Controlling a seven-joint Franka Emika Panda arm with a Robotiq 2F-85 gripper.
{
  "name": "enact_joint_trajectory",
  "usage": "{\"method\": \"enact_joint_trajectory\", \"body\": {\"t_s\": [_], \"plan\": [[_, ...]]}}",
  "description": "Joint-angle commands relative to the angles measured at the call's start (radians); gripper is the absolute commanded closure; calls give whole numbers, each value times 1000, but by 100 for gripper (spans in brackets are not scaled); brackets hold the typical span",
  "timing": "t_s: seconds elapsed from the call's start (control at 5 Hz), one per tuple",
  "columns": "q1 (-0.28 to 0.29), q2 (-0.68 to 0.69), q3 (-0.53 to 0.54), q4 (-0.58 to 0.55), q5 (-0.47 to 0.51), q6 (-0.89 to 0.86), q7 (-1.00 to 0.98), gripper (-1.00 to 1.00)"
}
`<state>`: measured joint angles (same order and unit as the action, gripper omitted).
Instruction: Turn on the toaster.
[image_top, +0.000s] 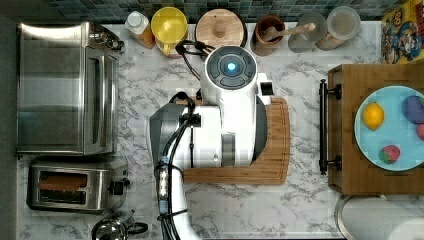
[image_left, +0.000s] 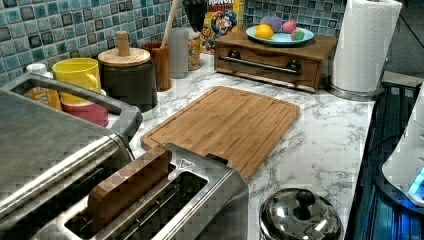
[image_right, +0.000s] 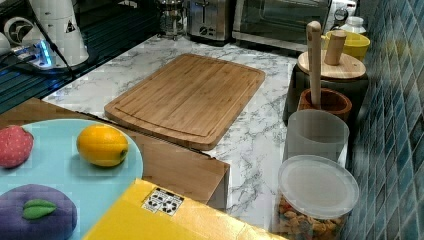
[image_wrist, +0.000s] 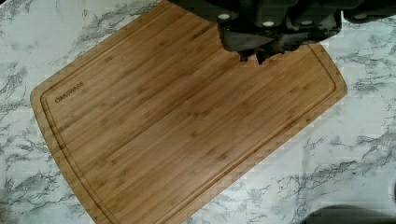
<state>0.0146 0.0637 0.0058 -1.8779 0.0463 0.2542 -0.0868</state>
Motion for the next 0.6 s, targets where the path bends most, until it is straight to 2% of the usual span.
{"method": "enact_joint_trajectory", "body": {"t_s": [0.2,0.6], "plan": [[6,0,7,0,1,5,-19,100],[58,-75,76,-177,49,103,-68,100]]}}
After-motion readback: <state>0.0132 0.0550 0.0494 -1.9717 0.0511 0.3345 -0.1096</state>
